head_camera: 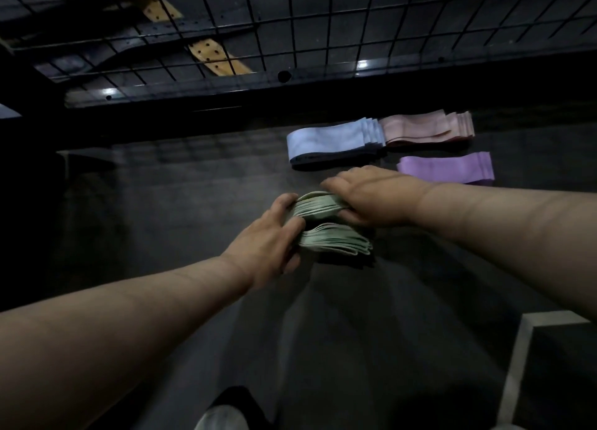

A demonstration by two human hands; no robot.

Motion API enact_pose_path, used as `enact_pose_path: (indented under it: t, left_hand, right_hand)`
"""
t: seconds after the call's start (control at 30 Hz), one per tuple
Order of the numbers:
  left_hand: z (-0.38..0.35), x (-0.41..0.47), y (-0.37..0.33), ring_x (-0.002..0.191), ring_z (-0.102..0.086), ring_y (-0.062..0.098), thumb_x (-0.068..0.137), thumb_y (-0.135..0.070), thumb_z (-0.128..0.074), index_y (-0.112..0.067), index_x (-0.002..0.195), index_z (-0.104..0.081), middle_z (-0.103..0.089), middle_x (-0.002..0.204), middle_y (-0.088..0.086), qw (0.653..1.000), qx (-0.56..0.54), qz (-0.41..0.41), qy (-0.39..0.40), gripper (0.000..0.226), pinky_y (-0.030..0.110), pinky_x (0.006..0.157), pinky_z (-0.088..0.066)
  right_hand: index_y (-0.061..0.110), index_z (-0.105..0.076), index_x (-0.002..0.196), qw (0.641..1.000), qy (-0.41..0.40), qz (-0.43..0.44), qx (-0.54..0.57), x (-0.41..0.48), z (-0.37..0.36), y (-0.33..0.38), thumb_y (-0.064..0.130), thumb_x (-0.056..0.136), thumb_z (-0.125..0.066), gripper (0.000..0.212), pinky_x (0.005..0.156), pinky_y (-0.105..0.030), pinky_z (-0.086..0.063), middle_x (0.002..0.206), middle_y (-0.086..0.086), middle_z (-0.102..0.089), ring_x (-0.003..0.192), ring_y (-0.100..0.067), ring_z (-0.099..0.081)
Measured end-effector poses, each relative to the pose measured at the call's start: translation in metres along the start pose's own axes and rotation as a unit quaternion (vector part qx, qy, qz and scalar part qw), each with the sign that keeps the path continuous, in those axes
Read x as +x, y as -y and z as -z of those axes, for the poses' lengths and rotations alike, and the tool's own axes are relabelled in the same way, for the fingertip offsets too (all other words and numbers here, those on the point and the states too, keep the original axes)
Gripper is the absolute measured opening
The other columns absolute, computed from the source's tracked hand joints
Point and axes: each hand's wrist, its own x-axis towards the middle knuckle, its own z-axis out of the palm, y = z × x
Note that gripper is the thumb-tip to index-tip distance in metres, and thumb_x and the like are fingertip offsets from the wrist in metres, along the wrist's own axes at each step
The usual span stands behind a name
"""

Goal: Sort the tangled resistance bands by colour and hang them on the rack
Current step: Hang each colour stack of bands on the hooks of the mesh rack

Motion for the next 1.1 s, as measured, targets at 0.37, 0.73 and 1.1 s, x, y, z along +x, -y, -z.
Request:
enact_pose_path:
  t: [0.37, 0.73, 1.1]
  left_hand:
    - [-0.006, 0.007, -0.013, 0.134, -0.038, 0.037, 0.079, -0.046, -0.064, -0.024, 0.127, -0.044, -0.002, 0.161, 0.015, 0.993, 0.090, 0.058, 0.053, 0.056, 0.043, 0.101, -0.042]
    - [-0.003, 0.014, -0.016, 0.140, -0.030, 0.032, 0.086, -0.053, -0.061, -0.023, 0.123, -0.056, -0.012, 0.160, 0.009, 0.992, 0.082, 0.087, 0.031, 0.048, 0.044, 0.109, -0.035]
    - [-0.006, 0.019, -0.016, 0.130, -0.041, 0.032, 0.085, -0.060, -0.060, -0.025, 0.126, -0.056, -0.024, 0.152, 0.006, 0.992, 0.080, 0.096, 0.015, 0.053, 0.043, 0.102, -0.039]
  right_hand:
    - [0.018, -0.050, 0.119, 0.998, 0.058, -0.015, -0.012, -0.019, -0.011, -0.014, 0.036, 0.092, -0.059, 0.033, 0.083, -0.035, -0.047, 0.119, -0.004, -0.055, 0.103, -0.028, -0.060]
    - [0.022, -0.045, 0.132, 0.958, 0.042, -0.120, 0.259, -0.036, -0.023, -0.018, 0.028, 0.087, -0.073, 0.053, 0.101, -0.039, -0.047, 0.128, -0.001, -0.060, 0.116, -0.020, -0.058]
    - [0.023, -0.020, 0.145, 0.898, -0.009, -0.219, 0.382, -0.070, -0.050, 0.004, 0.019, 0.082, -0.064, 0.077, 0.094, -0.041, -0.052, 0.125, -0.011, -0.059, 0.097, -0.023, -0.065]
